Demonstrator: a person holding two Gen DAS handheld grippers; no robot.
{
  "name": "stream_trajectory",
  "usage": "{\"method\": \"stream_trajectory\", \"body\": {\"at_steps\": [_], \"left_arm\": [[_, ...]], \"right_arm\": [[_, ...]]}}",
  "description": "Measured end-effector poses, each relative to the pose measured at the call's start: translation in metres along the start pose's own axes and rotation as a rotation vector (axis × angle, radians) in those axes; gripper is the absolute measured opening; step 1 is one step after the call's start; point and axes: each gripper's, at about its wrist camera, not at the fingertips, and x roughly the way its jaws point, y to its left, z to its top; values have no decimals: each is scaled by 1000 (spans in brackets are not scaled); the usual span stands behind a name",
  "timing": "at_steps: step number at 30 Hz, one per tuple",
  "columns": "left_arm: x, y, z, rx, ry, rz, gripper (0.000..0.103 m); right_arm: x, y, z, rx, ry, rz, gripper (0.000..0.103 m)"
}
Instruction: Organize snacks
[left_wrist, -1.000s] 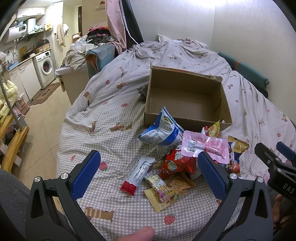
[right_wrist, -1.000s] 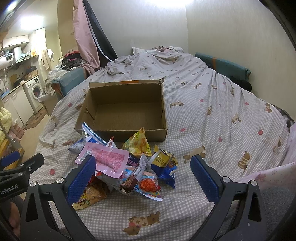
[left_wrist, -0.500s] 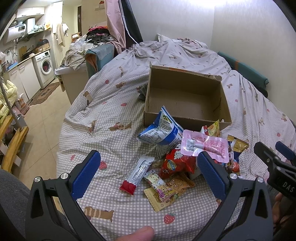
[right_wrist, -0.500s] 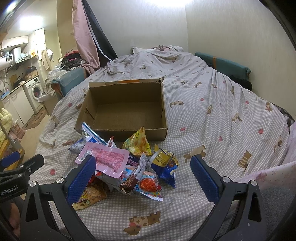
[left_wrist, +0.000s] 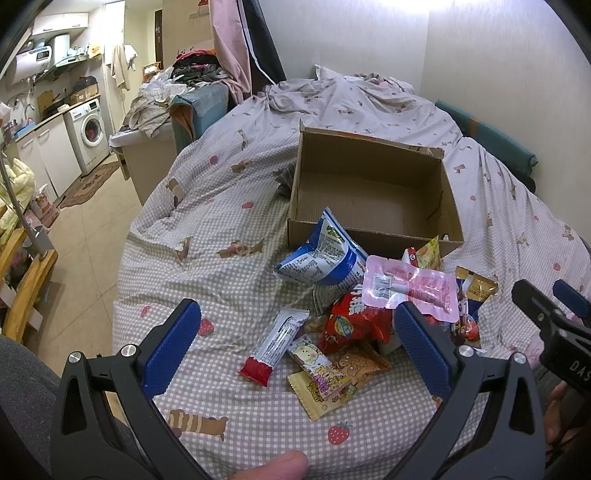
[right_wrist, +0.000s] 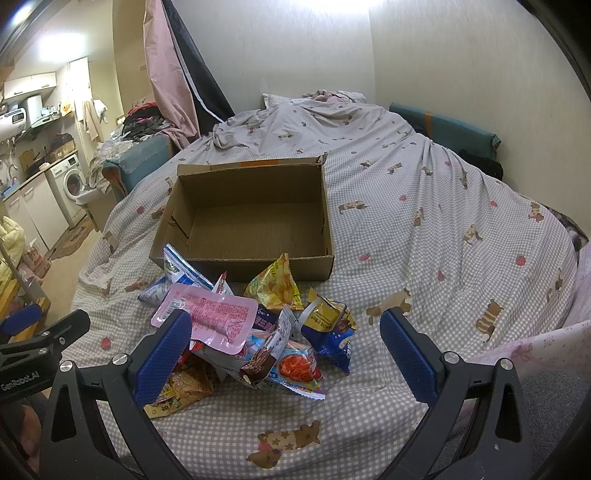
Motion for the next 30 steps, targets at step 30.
{"method": "stream_trajectory", "body": {"at_steps": [30], "left_arm": [[17,15,6,-23,122,-7,103]], "right_arm": [[8,-10,15,36,94,121,103]]}}
